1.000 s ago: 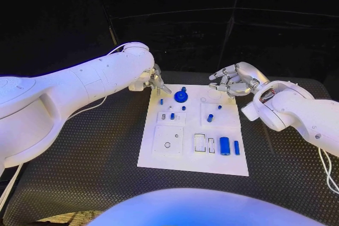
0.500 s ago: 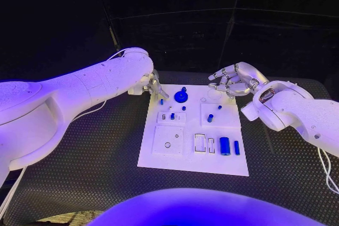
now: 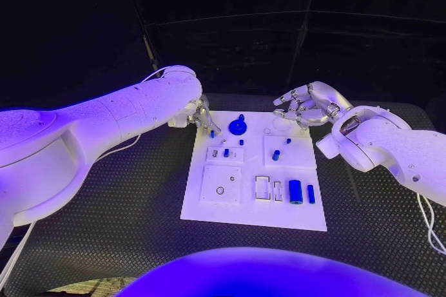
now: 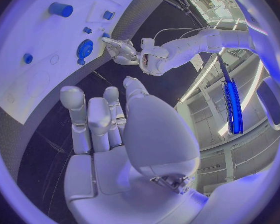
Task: Assemble the parts on the task board
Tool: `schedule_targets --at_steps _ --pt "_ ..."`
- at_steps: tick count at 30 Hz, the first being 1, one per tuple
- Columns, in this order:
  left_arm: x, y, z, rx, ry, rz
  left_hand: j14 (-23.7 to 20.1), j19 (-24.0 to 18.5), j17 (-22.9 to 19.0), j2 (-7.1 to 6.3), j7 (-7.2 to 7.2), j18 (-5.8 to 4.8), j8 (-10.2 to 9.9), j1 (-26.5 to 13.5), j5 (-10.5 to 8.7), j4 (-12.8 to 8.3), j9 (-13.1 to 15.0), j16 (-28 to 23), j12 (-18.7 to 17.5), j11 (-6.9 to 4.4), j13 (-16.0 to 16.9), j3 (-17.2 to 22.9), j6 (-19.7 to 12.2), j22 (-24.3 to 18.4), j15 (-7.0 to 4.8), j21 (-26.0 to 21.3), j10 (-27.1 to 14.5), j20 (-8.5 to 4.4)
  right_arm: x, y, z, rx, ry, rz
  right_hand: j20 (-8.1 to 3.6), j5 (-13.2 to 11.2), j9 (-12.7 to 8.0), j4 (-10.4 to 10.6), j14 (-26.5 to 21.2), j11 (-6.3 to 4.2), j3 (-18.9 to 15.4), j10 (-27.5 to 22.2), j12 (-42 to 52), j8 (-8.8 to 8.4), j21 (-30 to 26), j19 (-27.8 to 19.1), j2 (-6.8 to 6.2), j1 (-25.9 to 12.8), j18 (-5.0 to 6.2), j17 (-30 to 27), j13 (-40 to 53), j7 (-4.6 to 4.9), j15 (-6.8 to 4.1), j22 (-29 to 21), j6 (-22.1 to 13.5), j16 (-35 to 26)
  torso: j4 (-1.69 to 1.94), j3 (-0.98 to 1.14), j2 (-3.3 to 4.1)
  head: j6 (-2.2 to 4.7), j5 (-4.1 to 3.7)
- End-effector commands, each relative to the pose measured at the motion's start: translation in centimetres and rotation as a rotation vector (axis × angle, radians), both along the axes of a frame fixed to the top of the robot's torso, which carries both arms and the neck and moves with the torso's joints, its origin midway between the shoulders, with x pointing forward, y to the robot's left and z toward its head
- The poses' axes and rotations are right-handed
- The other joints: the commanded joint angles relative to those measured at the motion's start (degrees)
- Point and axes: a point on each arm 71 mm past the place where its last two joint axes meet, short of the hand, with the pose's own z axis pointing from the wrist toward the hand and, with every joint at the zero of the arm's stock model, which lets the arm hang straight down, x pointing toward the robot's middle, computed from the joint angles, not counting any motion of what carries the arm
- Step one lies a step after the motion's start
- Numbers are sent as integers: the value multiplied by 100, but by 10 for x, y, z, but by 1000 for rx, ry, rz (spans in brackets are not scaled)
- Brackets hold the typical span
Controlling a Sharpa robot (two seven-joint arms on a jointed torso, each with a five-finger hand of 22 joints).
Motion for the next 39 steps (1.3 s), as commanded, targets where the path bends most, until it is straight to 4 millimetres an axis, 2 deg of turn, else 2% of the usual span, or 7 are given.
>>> schedule_targets --at_steps 1,11,31,33,35,37,39 --pt "0 -1 1 -13 8 -8 594 -13 1509 27 2 61 -41 135 -13 -11 -13 18 8 -1 -12 -36 65 0 35 -28 -33 27 0 2 1 6 -3 12 6 10 -8 33 11 -11 -4 -25 -24 18 -31 -33 11 -39 119 3 -4 -10 3 -5 -49 -8 3 -1 0 1 13" --pt "-2 -7 1 -68 8 -4 594 -9 1509 258 -5 61 -41 589 -7 -128 -47 18 20 -8 -27 4 126 13 31 -37 -32 22 1 2 1 5 -1 13 6 10 -8 33 11 -11 -4 -25 -24 18 -31 -33 11 -39 119 3 -4 -10 3 -5 -49 -8 0 0 4 1 14" --pt "-3 -8 2 -85 14 -1 594 -3 1509 293 -23 60 2 722 -8 -186 -35 18 26 -22 -30 16 177 23 24 -35 -28 18 2 3 0 4 2 14 6 15 -6 31 13 -13 8 -17 -9 24 -35 -33 21 -27 120 10 10 -12 2 -9 -44 -7 -3 2 2 1 20" --pt "-3 -8 2 -85 13 0 594 -3 1509 348 -39 61 18 878 -3 -274 -29 18 25 -36 -35 84 177 24 13 -38 -29 11 2 3 0 4 2 14 6 15 -6 31 13 -13 8 -17 -9 24 -35 -33 21 -27 120 10 10 -12 2 -9 -44 -7 -3 2 3 1 15" --pt "-3 -8 2 -85 12 1 594 -3 1509 470 -102 64 16 1506 22 -686 -25 18 -1 -96 -56 433 114 27 -33 -41 -53 -20 2 3 0 4 2 14 6 15 -6 31 13 -13 8 -17 -9 24 -35 -33 21 -27 120 10 10 -12 2 -9 -44 -7 -3 -1 5 1 14" --pt "-3 -8 2 -84 12 1 594 -6 1509 443 -112 64 0 1905 22 -995 -33 18 -44 -113 -86 698 53 25 -56 -48 -91 -49 2 3 0 4 3 15 6 15 -6 31 13 -13 8 -17 -9 24 -35 -33 21 -27 120 10 10 -12 2 -9 -44 -7 -5 0 4 1 17" --pt "-3 -9 2 -84 13 0 594 -6 1509 395 -105 61 -3 2047 18 -1135 -39 18 -62 -107 -98 853 35 30 -53 -49 -97 -56 2 3 0 4 2 15 6 15 -6 31 13 -13 8 -17 -9 24 -35 -33 21 -27 120 10 10 -12 2 -9 -44 -7 -4 1 2 1 20"
